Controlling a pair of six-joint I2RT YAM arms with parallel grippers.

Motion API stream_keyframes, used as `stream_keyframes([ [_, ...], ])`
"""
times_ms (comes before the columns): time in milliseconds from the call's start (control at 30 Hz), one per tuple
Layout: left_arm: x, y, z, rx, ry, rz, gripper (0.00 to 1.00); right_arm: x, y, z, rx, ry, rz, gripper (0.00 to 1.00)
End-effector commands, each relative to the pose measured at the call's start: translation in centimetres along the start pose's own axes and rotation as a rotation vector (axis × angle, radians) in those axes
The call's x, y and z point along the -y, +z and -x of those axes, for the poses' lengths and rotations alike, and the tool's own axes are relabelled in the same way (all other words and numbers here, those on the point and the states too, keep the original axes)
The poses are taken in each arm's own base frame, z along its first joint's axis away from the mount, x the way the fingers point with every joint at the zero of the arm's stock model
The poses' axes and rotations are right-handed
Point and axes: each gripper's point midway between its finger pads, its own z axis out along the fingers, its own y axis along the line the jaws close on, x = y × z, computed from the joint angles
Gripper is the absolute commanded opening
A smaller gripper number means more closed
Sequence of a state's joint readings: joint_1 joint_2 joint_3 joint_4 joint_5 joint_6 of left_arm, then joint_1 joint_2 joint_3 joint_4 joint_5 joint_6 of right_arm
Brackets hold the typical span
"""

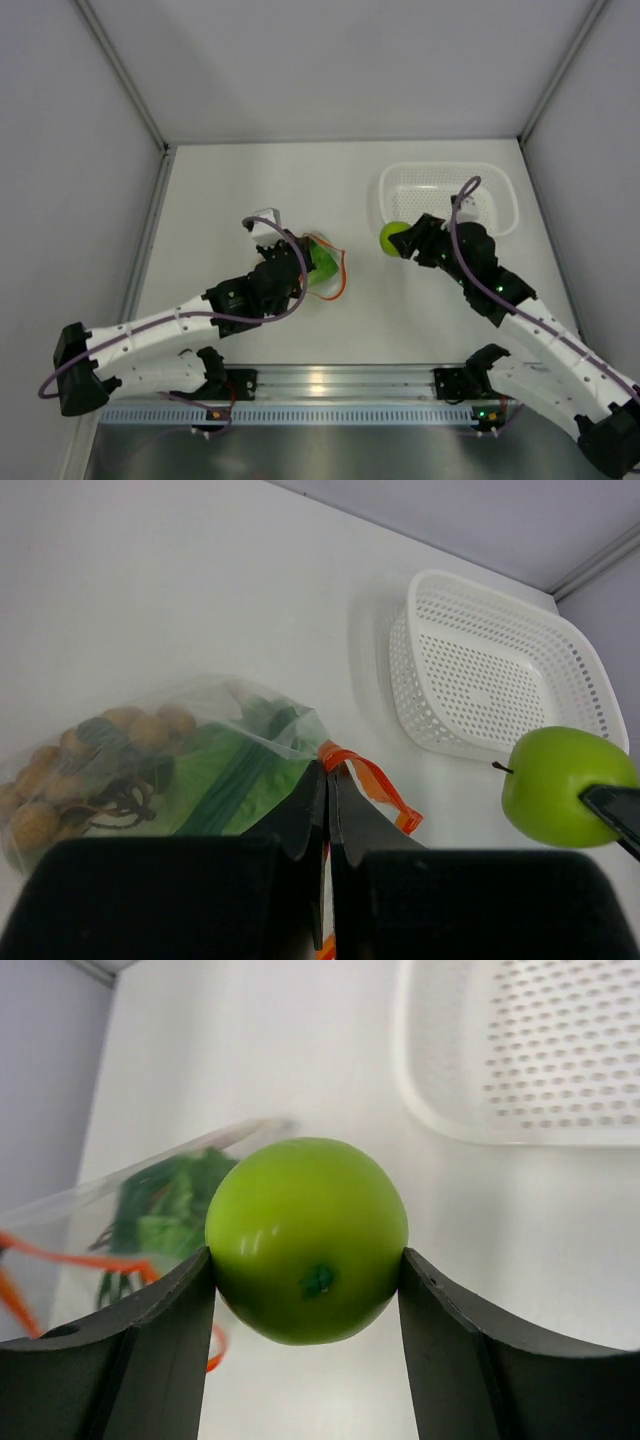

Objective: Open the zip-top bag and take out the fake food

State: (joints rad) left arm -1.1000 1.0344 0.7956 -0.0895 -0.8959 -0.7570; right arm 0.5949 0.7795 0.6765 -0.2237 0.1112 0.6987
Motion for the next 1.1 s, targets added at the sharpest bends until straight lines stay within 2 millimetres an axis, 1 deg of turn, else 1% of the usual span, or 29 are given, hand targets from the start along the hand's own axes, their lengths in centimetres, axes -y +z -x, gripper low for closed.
stream_keyframes([
  [0, 0.0, -0.6, 1.0, 0.009, -0.032, -0.021, 0.00, 2.5, 1.6, 2.1, 0.002, -0.055, -0.071, 0.29],
  [33, -0.2, -0.7, 1.0, 0.007, -0.034, -0.024, 0.00, 2.8, 1.9, 2.6, 0.002, -0.058, -0.072, 0.29],
  [67, -0.2, -0.8, 0.8, 0.001, -0.026, -0.024, 0.00, 4.4, 2.3, 4.0, 0.033, -0.040, -0.115, 0.29],
  [100, -0.3, -0.9, 0.7, -0.005, -0.023, -0.027, 0.00, 5.6, 3.0, 4.1, 0.026, -0.034, -0.153, 0.29],
  [133, -0.4, -1.0, 0.6, -0.009, -0.021, -0.034, 0.00, 5.7, 3.2, 4.8, 0.025, -0.044, -0.148, 0.29],
  [167, -0.5, -1.1, 0.6, -0.011, -0.024, -0.037, 0.00, 6.7, 3.5, 5.1, 0.015, -0.047, -0.181, 0.29],
  [200, -0.6, -1.2, 0.5, -0.014, -0.024, -0.040, 0.00, 8.2, 4.1, 5.3, 0.004, -0.043, -0.225, 0.29],
  [233, -0.9, -1.3, 0.5, -0.012, -0.026, -0.041, 0.00, 8.5, 4.2, 6.2, 0.016, -0.056, -0.241, 0.28],
  [267, -1.0, -1.5, 0.6, -0.011, -0.031, -0.045, 0.00, 9.0, 4.5, 6.5, 0.014, -0.056, -0.257, 0.29],
  [300, -1.2, -1.6, 0.5, -0.013, -0.032, -0.045, 0.00, 10.0, 5.0, 6.7, 0.011, -0.049, -0.281, 0.29],
  [367, -1.3, -1.8, 0.5, -0.014, -0.038, -0.052, 0.00, 10.9, 5.4, 7.5, 0.015, -0.048, -0.309, 0.29],
  [467, -1.2, -2.0, 0.5, -0.026, -0.040, -0.069, 0.00, 12.0, 6.9, 7.9, 0.001, -0.044, -0.334, 0.29],
  [500, -1.1, -2.1, 0.4, -0.032, -0.037, -0.073, 0.00, 12.6, 7.7, 8.1, -0.010, -0.039, -0.348, 0.29],
  [533, -0.9, -2.1, 0.5, -0.034, -0.040, -0.082, 0.00, 12.8, 8.1, 8.3, -0.012, -0.043, -0.356, 0.29],
  [567, -0.6, -2.2, 0.3, -0.045, -0.041, -0.095, 0.00, 13.5, 8.8, 7.9, -0.034, -0.043, -0.373, 0.29],
  [600, -0.5, -2.2, 0.3, -0.050, -0.041, -0.102, 0.00, 13.5, 9.2, 8.1, -0.038, -0.046, -0.374, 0.30],
  [633, -0.1, -2.4, 0.5, -0.053, -0.047, -0.115, 0.00, 13.3, 9.6, 8.8, -0.031, -0.053, -0.370, 0.31],
  [667, 0.1, -2.4, 0.5, -0.057, -0.046, -0.123, 0.00, 13.8, 9.8, 9.2, -0.022, -0.059, -0.395, 0.32],
  [700, 0.4, -2.5, 0.3, -0.070, -0.044, -0.137, 0.00, 14.5, 10.5, 8.6, -0.048, -0.056, -0.416, 0.33],
  [733, 0.7, -2.6, 0.5, -0.072, -0.047, -0.147, 0.00, 14.5, 10.8, 9.3, -0.044, -0.066, -0.427, 0.35],
  [767, 0.9, -2.6, 0.5, -0.076, -0.044, -0.154, 0.00, 14.8, 11.1, 9.3, -0.054, -0.069, -0.437, 0.36],
  [800, 1.4, -2.7, 0.5, -0.086, -0.047, -0.172, 0.00, 14.9, 11.8, 9.5, -0.066, -0.077, -0.438, 0.42],
  [833, 1.6, -2.8, 0.6, -0.090, -0.044, -0.182, 0.00, 15.0, 12.0, 9.5, -0.072, -0.081, -0.444, 0.47],
  [900, 2.2, -2.8, 0.4, -0.107, -0.033, -0.200, 0.00, 15.1, 12.3, 9.7, -0.080, -0.088, -0.450, 0.54],
  [933, 2.7, -2.9, 0.6, -0.112, -0.032, -0.217, 0.00, 15.2, 12.3, 10.0, -0.077, -0.095, -0.462, 0.60],
  [967, 2.9, -2.9, 0.5, -0.116, -0.029, -0.220, 0.00, 15.4, 12.3, 10.0, -0.081, -0.097, -0.472, 0.63],
  [1000, 3.0, -2.8, 0.5, -0.118, -0.026, -0.222, 0.00, 15.3, 12.2, 10.3, -0.081, -0.100, -0.477, 0.79],
  [1033, 3.2, -2.8, 0.6, -0.117, -0.025, -0.224, 0.00, 15.5, 12.1, 10.5, -0.077, -0.103, -0.488, 0.85],
  [1067, 3.2, -2.8, 0.7, -0.113, -0.022, -0.222, 0.00, 15.5, 12.1, 10.6, -0.076, -0.104, -0.492, 0.88],
])
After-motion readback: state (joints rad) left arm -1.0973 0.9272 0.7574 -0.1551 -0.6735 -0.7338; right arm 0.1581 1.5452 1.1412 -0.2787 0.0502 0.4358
